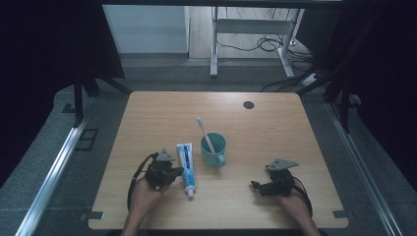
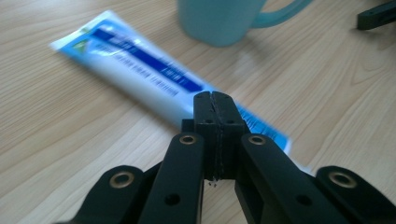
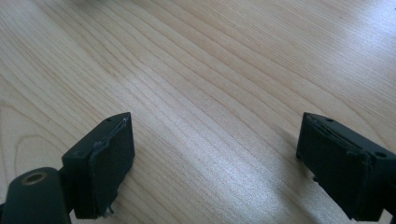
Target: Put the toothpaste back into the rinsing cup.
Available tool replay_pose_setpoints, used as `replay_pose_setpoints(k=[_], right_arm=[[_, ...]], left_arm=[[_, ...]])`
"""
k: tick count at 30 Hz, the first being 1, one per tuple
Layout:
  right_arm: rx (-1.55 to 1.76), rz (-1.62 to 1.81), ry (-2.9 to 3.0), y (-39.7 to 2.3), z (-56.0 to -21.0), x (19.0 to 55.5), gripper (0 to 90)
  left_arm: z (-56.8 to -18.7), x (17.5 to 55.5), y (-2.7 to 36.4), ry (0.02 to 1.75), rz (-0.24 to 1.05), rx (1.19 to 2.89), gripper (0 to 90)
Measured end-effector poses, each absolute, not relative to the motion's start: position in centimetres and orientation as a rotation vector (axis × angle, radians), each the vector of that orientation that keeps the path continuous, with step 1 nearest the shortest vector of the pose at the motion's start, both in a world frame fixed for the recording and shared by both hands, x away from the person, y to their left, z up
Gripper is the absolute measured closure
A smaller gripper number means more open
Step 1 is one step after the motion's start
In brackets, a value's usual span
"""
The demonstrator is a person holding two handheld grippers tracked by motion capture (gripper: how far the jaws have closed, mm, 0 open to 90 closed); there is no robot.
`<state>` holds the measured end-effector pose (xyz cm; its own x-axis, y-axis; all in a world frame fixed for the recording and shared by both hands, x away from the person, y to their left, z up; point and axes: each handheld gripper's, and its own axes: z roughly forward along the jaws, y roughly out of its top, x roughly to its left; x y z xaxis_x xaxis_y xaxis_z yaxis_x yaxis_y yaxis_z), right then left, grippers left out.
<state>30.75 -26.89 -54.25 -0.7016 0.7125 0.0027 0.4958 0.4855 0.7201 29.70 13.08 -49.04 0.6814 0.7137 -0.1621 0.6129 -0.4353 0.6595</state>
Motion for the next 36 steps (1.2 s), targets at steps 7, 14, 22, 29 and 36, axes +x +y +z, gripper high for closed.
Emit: replay_pose_setpoints(k=[7,14,22,29,36], right_arm=[[1.022,1.04,2.439,-26.9,-54.3,30.8,11.6],[1.023,1.039,2.438,-26.9,-54.2,30.7,11.5],[1.023,1.038,2.438,-26.9,-54.2,30.7,11.6],[1.024,1.038,2.438,-26.9,-54.2,30.7,11.6],[1.024,1.038,2.438,-26.9,-54.2,30.7,11.6]], left_arm=[[-49.4,30.3,10.5,0.972,0.141,2.207,89.6],[-50.2,30.2,9.2,0.976,0.118,2.246,89.6],[-50.2,30.1,9.2,0.967,0.142,2.277,89.7],[-50.3,30.3,10.2,1.005,0.155,2.276,89.7],[-51.2,30.6,10.7,1.048,0.146,2.3,89.6]])
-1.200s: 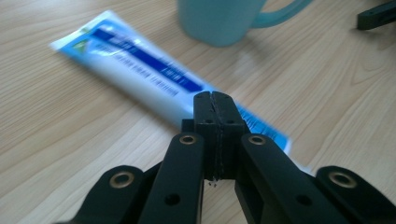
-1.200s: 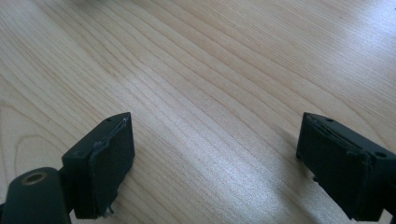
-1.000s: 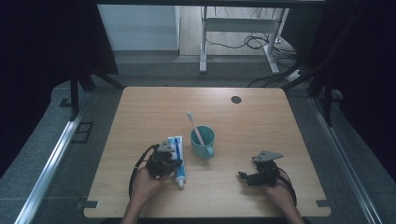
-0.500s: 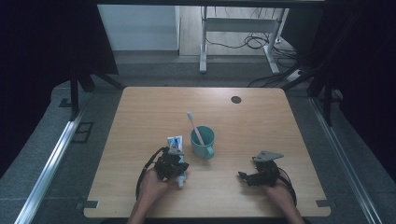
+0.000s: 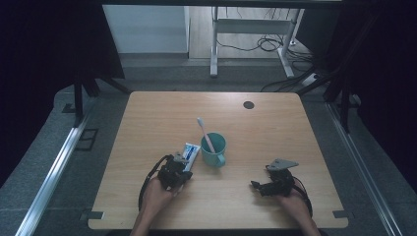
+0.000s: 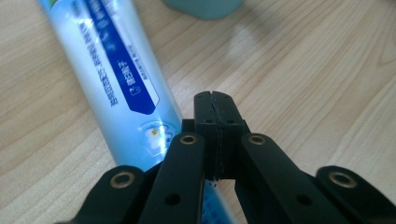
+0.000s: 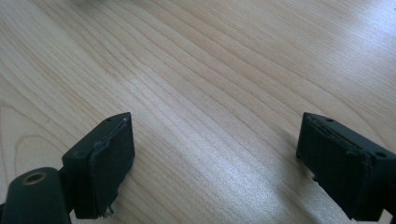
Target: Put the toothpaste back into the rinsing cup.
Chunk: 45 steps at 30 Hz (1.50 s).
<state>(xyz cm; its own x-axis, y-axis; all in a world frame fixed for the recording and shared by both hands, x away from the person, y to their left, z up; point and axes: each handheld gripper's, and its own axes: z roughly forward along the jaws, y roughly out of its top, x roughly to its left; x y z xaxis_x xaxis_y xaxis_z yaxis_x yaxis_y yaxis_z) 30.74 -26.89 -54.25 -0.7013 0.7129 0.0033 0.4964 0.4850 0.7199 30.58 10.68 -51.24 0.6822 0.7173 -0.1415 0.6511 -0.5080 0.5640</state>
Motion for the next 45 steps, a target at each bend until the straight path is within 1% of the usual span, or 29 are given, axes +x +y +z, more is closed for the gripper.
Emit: replay_pose_setpoints(k=[3,8,12,16,18,22,24,27,30,36,45], right_arm=[[1.023,1.04,2.439,-26.9,-54.3,30.8,11.6],[1.023,1.038,2.438,-26.9,-54.2,30.7,11.6],[1.023,1.04,2.438,-26.9,-54.3,30.8,11.6],[1.023,1.04,2.438,-26.9,-54.3,30.7,11.6],[1.023,1.039,2.438,-26.9,-54.3,30.7,11.6],[1.022,1.038,2.438,-26.9,-54.2,30.7,11.6],[1.023,1.04,2.438,-26.9,-54.3,30.7,11.6],[1.022,1.04,2.438,-26.9,-54.3,30.7,11.6],[1.023,1.039,2.438,-26.9,-54.3,30.7,11.6],[1.021,1.039,2.439,-26.9,-54.3,30.8,11.6],[1.022,1.037,2.438,-26.9,-54.2,30.8,11.6]], left_arm=[[-51.3,30.6,10.9,1.057,0.138,2.28,89.6],[-50.9,30.6,10.9,1.046,0.162,2.3,89.2],[-50.3,30.7,11.0,1.048,0.163,2.291,83.4],[-49.6,30.8,11.1,1.058,0.175,2.286,74.3],[-49.3,30.9,11.2,1.075,0.18,2.283,67.4],[-48.9,31.4,11.4,1.14,0.202,2.307,56.7],[-48.9,31.8,11.5,1.177,0.184,2.322,50.6],[-49.0,32.4,11.4,1.224,0.16,2.354,44.8],[-49.1,33.2,11.1,1.262,0.132,2.382,40.9],[-49.3,34.7,10.3,1.33,0.067,2.47,36.3],[-49.6,36.8,8.8,1.446,-0.046,2.625,33.8]])
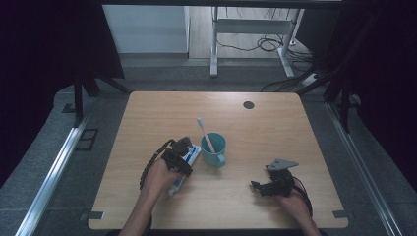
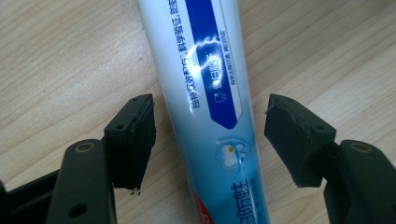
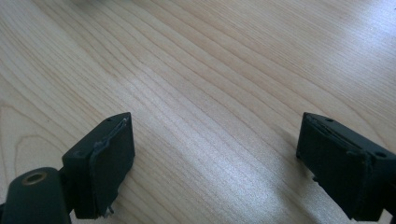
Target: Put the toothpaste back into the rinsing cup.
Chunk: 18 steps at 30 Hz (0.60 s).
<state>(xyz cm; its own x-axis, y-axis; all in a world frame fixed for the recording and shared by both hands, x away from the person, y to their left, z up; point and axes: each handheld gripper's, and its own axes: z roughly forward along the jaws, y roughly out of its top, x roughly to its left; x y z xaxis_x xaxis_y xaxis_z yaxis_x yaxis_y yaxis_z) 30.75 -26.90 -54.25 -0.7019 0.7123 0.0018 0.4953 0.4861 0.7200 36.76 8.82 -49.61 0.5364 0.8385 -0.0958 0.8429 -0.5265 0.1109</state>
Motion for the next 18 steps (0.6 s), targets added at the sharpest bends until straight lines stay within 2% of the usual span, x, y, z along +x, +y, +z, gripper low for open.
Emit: replay_pose_setpoints(k=[10,14,18], right_arm=[[1.022,1.039,2.439,-26.9,-54.3,30.8,11.6],[1.021,1.039,2.439,-26.9,-54.3,30.8,11.6],[1.022,1.038,2.438,-26.9,-54.2,30.8,11.6]], left_arm=[[-50.2,37.7,7.9,1.549,-0.112,2.686,38.6],[-50.1,37.8,7.7,1.56,-0.117,2.691,46.5],[-50.0,38.0,7.6,1.576,-0.126,2.69,49.8]])
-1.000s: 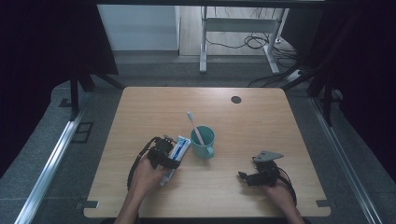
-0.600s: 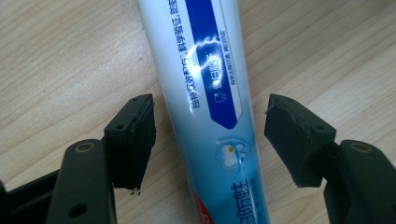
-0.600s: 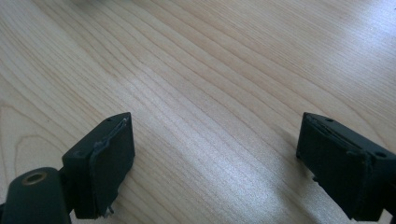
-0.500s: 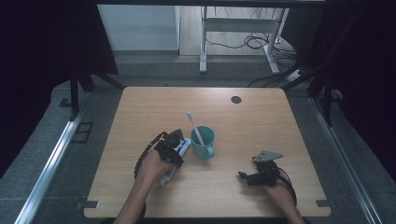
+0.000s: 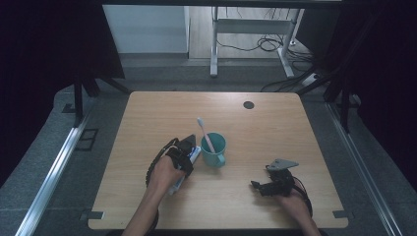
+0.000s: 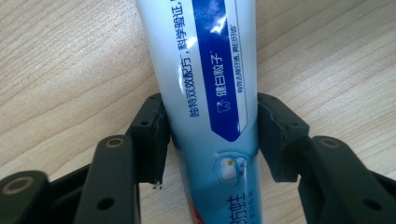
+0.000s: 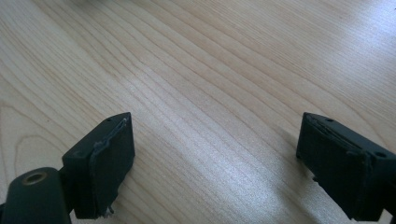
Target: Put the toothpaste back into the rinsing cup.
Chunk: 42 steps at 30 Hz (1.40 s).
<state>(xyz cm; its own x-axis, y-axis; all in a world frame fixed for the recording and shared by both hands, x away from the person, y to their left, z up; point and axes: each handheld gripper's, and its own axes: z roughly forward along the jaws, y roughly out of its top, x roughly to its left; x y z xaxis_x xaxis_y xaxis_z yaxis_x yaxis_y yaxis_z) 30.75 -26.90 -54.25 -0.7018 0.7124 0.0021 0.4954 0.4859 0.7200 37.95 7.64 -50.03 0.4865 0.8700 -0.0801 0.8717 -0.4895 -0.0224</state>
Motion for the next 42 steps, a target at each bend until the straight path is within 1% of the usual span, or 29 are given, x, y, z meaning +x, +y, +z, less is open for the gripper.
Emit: replay_pose_setpoints(k=[6,9,14,22,26,35,42], right_arm=[[1.022,1.038,2.438,-26.9,-54.2,30.8,11.6],[1.021,1.039,2.439,-26.9,-54.3,30.8,11.6],[1.021,1.039,2.439,-26.9,-54.2,30.8,11.6],[1.022,1.037,2.438,-26.9,-54.2,30.8,11.6],[1.022,1.037,2.438,-26.9,-54.2,30.8,11.6],[1.022,1.037,2.439,-26.9,-54.2,30.8,11.6],[1.022,1.037,2.439,-26.9,-54.2,30.8,11.6]], left_arm=[[-49.8,38.2,8.2,1.584,-0.17,2.661,58.6],[-49.5,38.2,8.4,1.575,-0.18,2.656,65.0],[-49.3,38.2,8.6,1.548,-0.188,2.659,69.5],[-49.1,38.3,9.4,1.494,-0.155,2.657,72.3],[-48.8,38.2,9.9,1.476,-0.164,2.623,72.7],[-47.8,37.8,11.1,1.415,-0.134,2.58,72.8],[-47.3,37.2,12.1,1.385,-0.071,2.533,72.9]])
